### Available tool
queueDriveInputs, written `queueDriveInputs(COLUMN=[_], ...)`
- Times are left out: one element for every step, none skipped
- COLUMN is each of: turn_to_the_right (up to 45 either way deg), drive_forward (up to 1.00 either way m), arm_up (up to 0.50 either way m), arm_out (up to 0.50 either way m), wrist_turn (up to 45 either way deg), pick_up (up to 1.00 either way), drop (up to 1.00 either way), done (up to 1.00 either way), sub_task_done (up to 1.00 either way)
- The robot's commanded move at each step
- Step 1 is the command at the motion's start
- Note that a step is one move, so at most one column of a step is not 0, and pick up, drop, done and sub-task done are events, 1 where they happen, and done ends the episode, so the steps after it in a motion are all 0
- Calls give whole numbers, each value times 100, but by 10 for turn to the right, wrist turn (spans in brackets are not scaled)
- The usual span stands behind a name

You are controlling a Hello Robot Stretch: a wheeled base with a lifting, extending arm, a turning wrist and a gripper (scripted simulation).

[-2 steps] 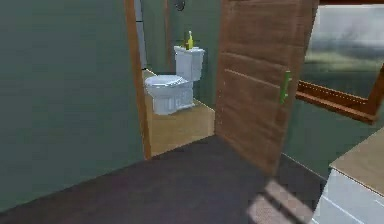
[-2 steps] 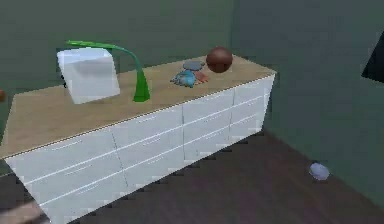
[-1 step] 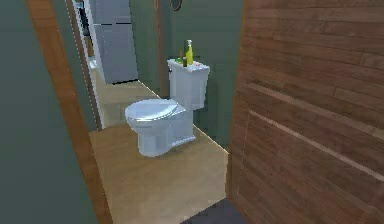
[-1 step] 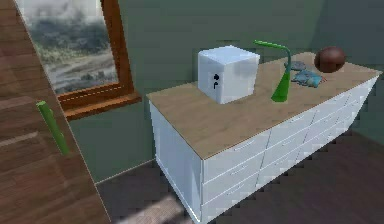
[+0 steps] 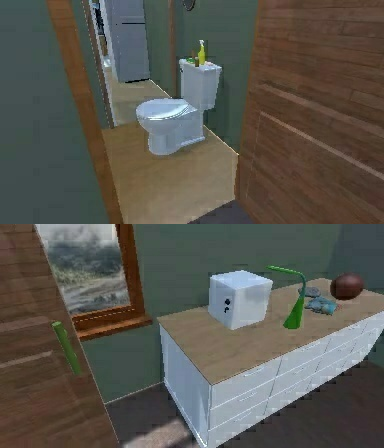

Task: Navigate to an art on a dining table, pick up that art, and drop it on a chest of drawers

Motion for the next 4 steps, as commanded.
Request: queueDriveInputs(turn_to_the_right=[0,-300,0,180], drive_forward=[50,0,5,0], arm_up=[0,0,0,0], arm_out=[0,0,0,0], wrist_turn=[0,0,0,0], pick_up=[0,0,0,0], drop=[0,0,0,0], done=[0,0,0,0], sub_task_done=[0,0,0,0])
